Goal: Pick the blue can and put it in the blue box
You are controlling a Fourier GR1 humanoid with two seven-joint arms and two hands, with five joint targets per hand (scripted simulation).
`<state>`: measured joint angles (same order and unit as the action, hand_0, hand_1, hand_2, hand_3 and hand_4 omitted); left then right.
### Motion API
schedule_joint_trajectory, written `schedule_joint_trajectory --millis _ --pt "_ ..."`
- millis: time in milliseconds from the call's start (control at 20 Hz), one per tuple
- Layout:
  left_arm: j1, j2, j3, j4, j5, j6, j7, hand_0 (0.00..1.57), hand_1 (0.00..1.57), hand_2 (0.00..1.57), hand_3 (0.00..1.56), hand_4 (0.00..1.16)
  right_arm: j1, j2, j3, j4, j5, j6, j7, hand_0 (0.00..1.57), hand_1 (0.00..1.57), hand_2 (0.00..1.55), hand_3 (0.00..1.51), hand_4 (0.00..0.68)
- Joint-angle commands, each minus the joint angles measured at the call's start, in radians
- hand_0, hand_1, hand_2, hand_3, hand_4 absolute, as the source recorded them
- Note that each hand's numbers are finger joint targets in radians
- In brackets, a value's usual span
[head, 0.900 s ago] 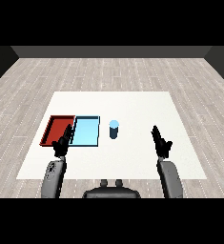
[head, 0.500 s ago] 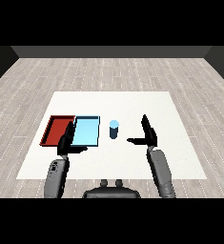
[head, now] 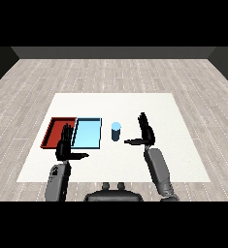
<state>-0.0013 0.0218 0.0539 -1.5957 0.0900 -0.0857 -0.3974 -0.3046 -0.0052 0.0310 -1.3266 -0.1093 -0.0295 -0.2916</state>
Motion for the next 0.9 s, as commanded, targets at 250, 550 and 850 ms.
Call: schedule_joint_trajectory --millis 250,550,850 --pt "-0.061 0.002 0.013 0.07 0.023 0.01 -0.018 0.0 0.0 0.0 0.0 0.0 -0.085 -0.022 -0.051 0.125 -0.041 0.032 -0.031 0.0 0.0 0.0 0.0 0.0" --pt "0.007 -0.014 -0.025 0.038 -0.005 0.01 -0.065 0.0 0.0 0.0 0.0 0.0 -0.072 -0.003 -0.057 0.164 -0.067 0.046 -0.038 0.0 0.0 0.0 0.0 0.0" --pt "-0.018 0.029 0.036 0.048 0.071 -0.033 -0.029 0.0 0.0 0.0 0.0 0.0 -0.164 0.005 -0.056 0.339 -0.099 0.028 -0.094 0.0 0.0 0.0 0.0 0.0"
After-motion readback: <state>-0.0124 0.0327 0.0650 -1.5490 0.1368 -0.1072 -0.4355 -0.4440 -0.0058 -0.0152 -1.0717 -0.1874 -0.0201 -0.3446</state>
